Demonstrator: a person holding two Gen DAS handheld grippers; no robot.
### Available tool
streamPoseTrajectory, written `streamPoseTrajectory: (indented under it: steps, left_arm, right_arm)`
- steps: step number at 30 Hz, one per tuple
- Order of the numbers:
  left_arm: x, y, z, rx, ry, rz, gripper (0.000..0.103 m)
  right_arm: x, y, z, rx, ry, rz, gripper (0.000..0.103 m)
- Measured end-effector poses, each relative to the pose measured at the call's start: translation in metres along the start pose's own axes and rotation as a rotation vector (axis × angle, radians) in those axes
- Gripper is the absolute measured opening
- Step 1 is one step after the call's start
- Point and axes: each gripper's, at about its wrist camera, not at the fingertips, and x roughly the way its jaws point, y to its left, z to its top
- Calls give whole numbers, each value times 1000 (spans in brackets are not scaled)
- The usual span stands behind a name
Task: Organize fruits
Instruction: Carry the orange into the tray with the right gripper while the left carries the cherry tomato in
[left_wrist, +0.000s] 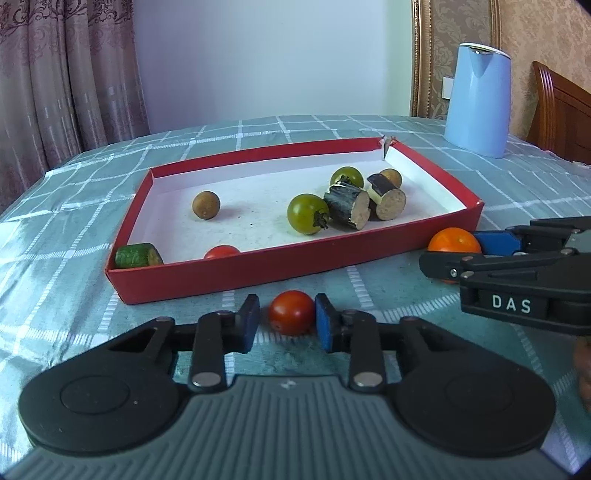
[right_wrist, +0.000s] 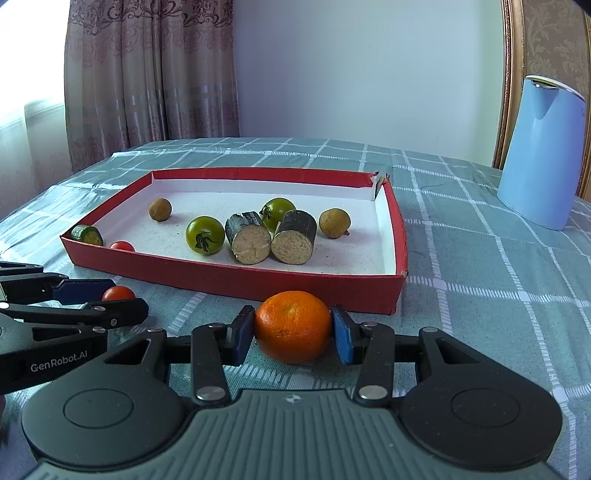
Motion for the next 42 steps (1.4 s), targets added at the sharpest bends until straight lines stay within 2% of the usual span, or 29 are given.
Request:
streamPoseTrajectory:
  steps: [2, 11, 20, 28, 36, 42]
  left_arm:
    - [0, -2, 0, 7, -2, -3, 24]
    - [-1, -4, -1, 13, -5, 6, 24]
    - [-5, -3, -2, 15, -11, 18, 24]
    - [-16, 1, 2, -2, -59, 26, 24]
    - [-21, 6, 20, -2, -107, 53, 24]
    - [-8, 15, 36, -37, -122, 90, 24]
  right_arm:
    - [0, -1, 0, 1, 0, 1, 43]
    - [-1, 0, 0, -1, -5, 1, 44]
    - [-8, 2, 0, -12, -45, 2, 43]
    - [-14, 2, 0, -9, -89, -12, 43]
    - [-18, 1, 0, 5, -115, -18, 43]
    - [-22, -2, 0, 29, -140, -23, 43]
